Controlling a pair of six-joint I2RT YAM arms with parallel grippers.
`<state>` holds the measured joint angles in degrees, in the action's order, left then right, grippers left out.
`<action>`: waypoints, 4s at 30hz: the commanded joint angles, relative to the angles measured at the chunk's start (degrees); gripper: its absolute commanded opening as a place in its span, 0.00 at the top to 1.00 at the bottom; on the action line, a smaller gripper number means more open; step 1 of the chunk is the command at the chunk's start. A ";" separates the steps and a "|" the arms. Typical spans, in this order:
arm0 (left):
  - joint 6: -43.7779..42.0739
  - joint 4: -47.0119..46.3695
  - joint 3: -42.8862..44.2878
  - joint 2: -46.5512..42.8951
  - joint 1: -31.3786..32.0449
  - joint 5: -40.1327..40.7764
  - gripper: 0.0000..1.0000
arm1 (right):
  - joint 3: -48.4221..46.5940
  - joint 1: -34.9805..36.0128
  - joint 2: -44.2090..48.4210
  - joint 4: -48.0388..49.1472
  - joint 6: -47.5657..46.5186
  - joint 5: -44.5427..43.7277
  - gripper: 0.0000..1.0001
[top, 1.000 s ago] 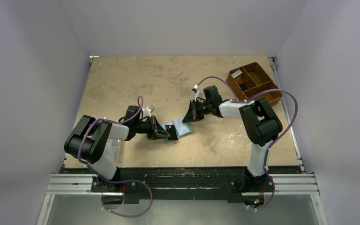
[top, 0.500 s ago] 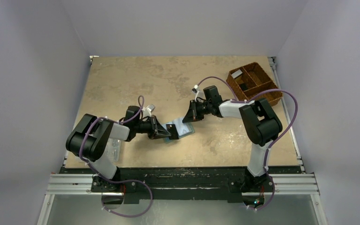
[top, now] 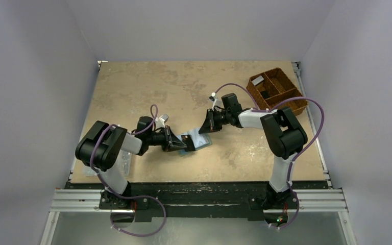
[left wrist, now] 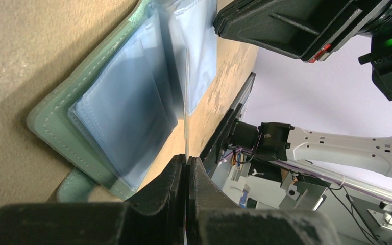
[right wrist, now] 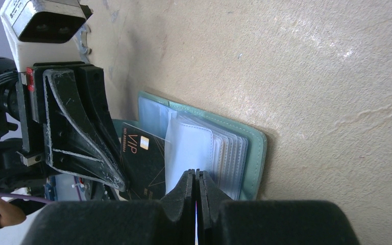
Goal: Put the credit cards into the card holder
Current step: Insert the credit card into the card holder.
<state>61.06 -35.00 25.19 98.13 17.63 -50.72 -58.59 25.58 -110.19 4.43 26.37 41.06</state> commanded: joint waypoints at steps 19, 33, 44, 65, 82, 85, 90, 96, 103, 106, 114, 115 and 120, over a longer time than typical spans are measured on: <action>2.52 -11.91 0.26 4.55 -0.49 2.63 1.00 | 1.55 -0.40 -2.02 -3.28 -2.42 -5.51 0.96; 8.29 -22.01 -2.43 6.80 -0.49 4.31 1.00 | 2.12 -0.39 -1.96 -2.78 -2.12 -5.46 0.96; 15.32 -34.95 -6.14 9.51 2.42 7.92 1.00 | 2.95 -0.42 -0.13 -1.52 -0.21 -5.35 0.96; 16.78 -40.83 -7.06 13.64 6.64 14.95 1.00 | 3.40 -0.97 5.93 -8.20 -5.40 -11.79 0.67; 19.16 -47.45 -3.72 19.57 8.12 12.50 1.00 | 4.06 -4.15 9.50 -8.61 -3.83 -13.50 0.55; 18.94 -47.13 -3.28 20.01 8.12 12.23 1.00 | 3.67 -4.15 8.02 -9.22 -5.09 -12.82 0.51; 18.82 -47.06 -2.73 20.27 8.21 12.05 1.00 | 3.87 -4.17 5.20 -8.16 -5.45 -10.39 0.52; 18.86 -47.26 -1.18 21.10 8.98 11.11 1.00 | 4.03 -4.05 4.07 -6.86 -4.62 -8.72 0.56; 20.57 -49.82 -1.08 22.38 9.09 9.09 1.00 | 3.68 -4.06 3.52 -6.80 -4.85 -7.93 0.58; 21.69 -51.18 -1.35 22.89 9.10 8.07 1.00 | 3.66 -4.04 3.23 -6.67 -5.07 -7.31 0.59; 23.87 -52.96 -1.67 23.71 9.10 6.67 1.00 | 3.52 -3.74 3.08 -6.49 -5.19 -7.13 0.59; 23.85 -53.08 -1.35 24.02 9.10 6.31 1.00 | 3.49 -3.68 2.95 -6.45 -5.19 -7.09 0.59; 26.41 -57.08 -0.07 27.39 9.09 4.41 1.00 | 3.57 -3.46 2.75 -6.45 -5.35 -6.89 0.59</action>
<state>84.84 -83.99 23.59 122.10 26.11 -41.69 -54.96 20.95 -105.45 -0.78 22.28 34.26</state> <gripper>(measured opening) 0.031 0.412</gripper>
